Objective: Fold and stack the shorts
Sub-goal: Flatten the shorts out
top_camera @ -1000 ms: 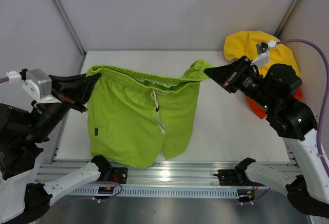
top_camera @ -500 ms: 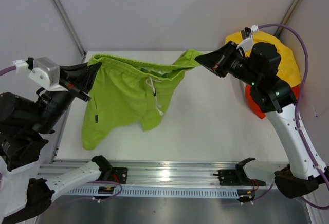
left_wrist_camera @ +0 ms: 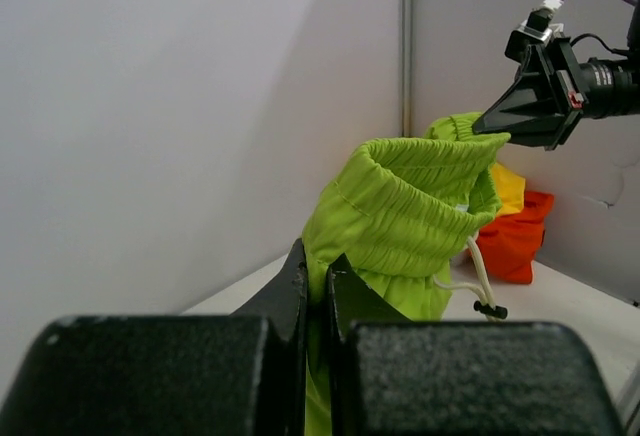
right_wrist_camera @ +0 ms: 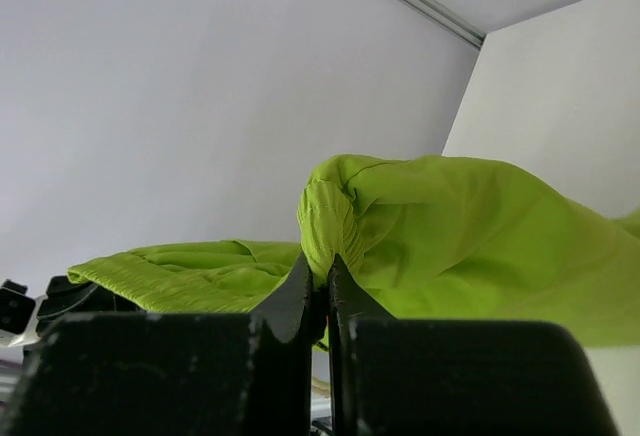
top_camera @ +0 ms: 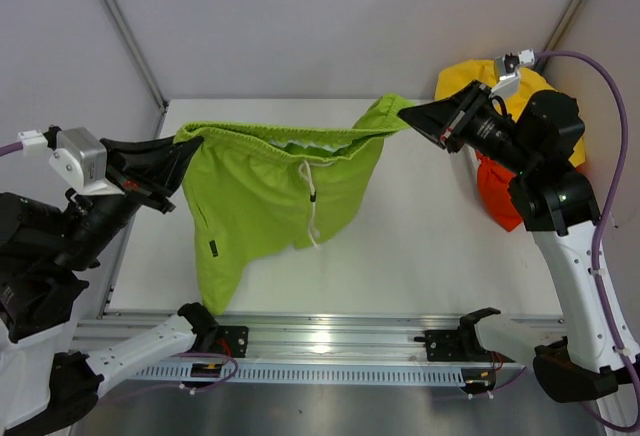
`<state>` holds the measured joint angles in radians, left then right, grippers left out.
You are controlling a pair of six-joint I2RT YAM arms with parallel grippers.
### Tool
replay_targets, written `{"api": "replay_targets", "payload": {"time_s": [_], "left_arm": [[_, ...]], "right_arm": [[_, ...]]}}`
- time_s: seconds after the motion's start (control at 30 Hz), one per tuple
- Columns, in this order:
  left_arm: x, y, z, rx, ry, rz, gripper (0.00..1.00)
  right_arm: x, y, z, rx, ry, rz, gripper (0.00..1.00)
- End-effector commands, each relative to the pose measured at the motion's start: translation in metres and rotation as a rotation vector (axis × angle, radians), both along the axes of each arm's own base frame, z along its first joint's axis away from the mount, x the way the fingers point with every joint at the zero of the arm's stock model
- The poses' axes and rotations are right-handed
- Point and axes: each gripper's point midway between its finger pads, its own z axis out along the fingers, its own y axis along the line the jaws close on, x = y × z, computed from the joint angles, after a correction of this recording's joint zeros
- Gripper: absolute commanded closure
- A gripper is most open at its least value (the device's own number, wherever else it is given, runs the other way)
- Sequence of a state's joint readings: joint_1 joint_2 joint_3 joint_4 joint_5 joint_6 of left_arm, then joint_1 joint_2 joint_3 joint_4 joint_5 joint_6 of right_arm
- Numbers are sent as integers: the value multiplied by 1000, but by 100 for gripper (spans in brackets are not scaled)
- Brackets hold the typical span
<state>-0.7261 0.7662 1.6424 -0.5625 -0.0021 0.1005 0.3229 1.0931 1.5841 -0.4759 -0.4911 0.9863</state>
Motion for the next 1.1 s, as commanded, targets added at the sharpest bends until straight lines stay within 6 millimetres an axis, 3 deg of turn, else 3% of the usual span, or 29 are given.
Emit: {"api": "replay_targets", "payload": {"time_s": [0.0,0.2,0.33,0.37,0.4,0.47,0.5,0.53,0.57,0.6,0.63,0.7,0.73,0.77,0.83,0.87,0.9,0.93,0.97,1.0,1.07], "left_arm": [[10,8,20,-125,-14,58,100],[41,15,11,-132,20,204,100],[82,20,-8,-101,61,369,100],[90,25,-9,-96,62,402,100],[100,41,-8,-112,63,471,100],[113,44,-7,-109,67,464,100],[121,65,-5,-126,65,531,100],[122,71,4,-129,45,545,100],[128,74,4,-143,54,549,100],[133,87,5,-137,53,600,100],[124,94,28,-160,10,621,100],[132,98,33,-119,4,652,100],[120,99,56,-133,-50,643,100],[125,96,55,-119,-44,637,100],[122,85,63,-109,-63,574,100],[124,78,60,-103,-58,540,100],[120,73,65,-127,-75,503,100],[131,56,43,-85,-43,425,100],[130,50,39,-99,-40,388,100],[141,41,16,-120,-4,347,100],[138,22,5,-123,-1,237,100]], "right_arm": [[2,2,31,33,-91,27,100],[48,25,25,44,-77,72,100],[83,47,23,81,-86,86,100],[86,57,31,103,-119,108,100],[107,72,17,105,-85,118,100],[115,90,43,155,-132,150,100],[137,120,22,151,-87,192,100],[129,127,62,202,-156,227,100],[133,139,70,223,-164,256,100],[166,170,37,223,-98,290,100],[139,165,100,335,-215,355,100],[146,167,115,463,-247,398,100],[165,170,103,517,-218,408,100],[166,162,109,607,-216,443,100],[189,148,95,620,-183,416,100],[175,136,108,626,-232,433,100],[197,139,73,605,-142,412,100],[199,134,66,604,-126,412,100],[192,118,71,603,-171,428,100],[207,117,40,603,-75,421,100],[214,102,20,591,-32,408,100]]}}
